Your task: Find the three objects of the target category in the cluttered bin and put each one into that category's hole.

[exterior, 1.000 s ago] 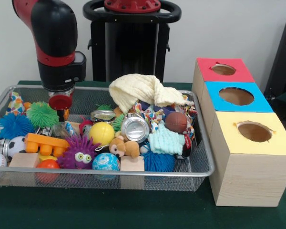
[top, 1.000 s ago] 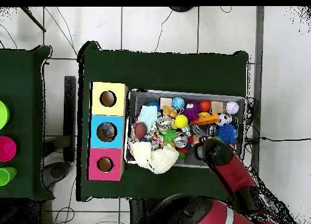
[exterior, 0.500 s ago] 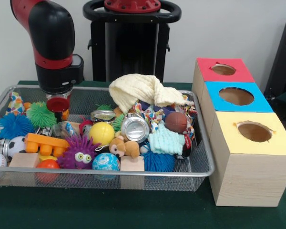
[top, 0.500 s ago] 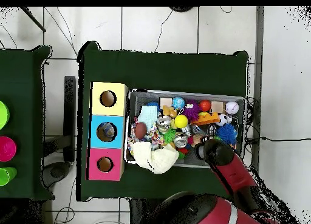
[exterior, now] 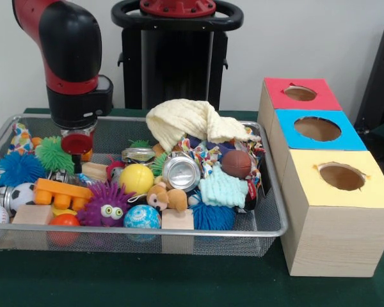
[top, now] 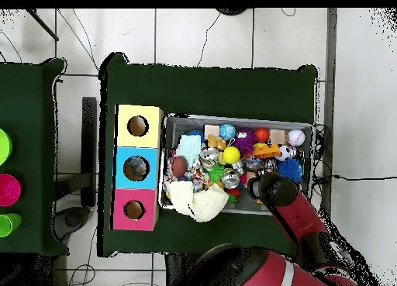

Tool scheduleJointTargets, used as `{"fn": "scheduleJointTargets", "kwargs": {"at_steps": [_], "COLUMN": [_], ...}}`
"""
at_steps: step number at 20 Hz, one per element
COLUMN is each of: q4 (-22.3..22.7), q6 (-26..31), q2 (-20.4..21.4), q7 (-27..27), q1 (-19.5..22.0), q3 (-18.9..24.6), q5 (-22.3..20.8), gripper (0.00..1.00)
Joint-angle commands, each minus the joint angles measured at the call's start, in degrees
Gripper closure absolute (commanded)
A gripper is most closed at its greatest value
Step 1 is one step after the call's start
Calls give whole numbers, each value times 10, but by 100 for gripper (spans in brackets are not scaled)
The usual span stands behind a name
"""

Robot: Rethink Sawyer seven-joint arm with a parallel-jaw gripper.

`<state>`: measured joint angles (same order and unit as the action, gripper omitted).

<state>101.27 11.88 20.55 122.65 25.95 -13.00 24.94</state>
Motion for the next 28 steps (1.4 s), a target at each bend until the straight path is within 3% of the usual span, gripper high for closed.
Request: {"fn": "scheduleJointTargets", "kwargs": {"at_steps": [1, 14, 28], "q4": [-61, -65, -61], "q6": [42, 57, 100], "q2": [3, -1, 22], "q7": [103, 98, 96], "q1": [-13, -13, -21], "q3": [26, 23, 12], "q5": [31, 28, 21], "gripper": [0, 0, 0]}}
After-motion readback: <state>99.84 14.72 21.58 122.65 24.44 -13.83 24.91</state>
